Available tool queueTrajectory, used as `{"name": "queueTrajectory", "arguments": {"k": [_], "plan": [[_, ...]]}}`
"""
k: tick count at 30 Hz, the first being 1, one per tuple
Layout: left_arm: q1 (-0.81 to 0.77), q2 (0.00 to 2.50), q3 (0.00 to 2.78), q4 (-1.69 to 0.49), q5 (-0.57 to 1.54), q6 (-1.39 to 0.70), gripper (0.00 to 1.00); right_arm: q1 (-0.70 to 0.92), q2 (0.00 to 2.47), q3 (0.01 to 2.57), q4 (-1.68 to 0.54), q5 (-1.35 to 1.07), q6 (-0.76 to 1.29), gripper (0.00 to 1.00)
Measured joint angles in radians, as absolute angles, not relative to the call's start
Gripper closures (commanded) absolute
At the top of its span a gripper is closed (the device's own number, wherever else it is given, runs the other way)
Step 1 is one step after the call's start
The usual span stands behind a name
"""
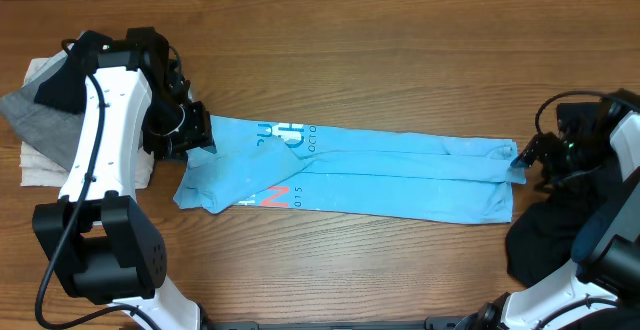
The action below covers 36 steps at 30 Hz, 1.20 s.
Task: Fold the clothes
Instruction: 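Grasp the right end of the blue strip with the right gripper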
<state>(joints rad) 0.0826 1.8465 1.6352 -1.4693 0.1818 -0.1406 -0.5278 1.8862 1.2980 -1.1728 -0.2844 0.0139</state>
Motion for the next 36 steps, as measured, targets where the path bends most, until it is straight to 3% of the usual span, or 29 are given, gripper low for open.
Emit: {"name": "queueTrajectory", "arguments": {"k": [4,17,31,36], "plan": [[0.083,1.847,1.635,-1.469,0.182,-0.141,0.44,-0.528,1.886,1.267,-1.148,-0.284,0.019,0.42],[0.083,1.847,1.635,-1.469,0.182,-0.141,0.44,-0.521,1.886,1.253,-1.112,-0.285,0.029,0.96],[0.083,1.847,1.635,-1.468,0.182,-0.141,0.44,-0.515,1.886,1.253,-1.312,-0.329,0.011,0.96],[0.083,1.847,1.635,-1.468,0.182,-0.141,0.44,-0.514,1.886,1.253,-1.304,-0.229,0.07,0.96]]}}
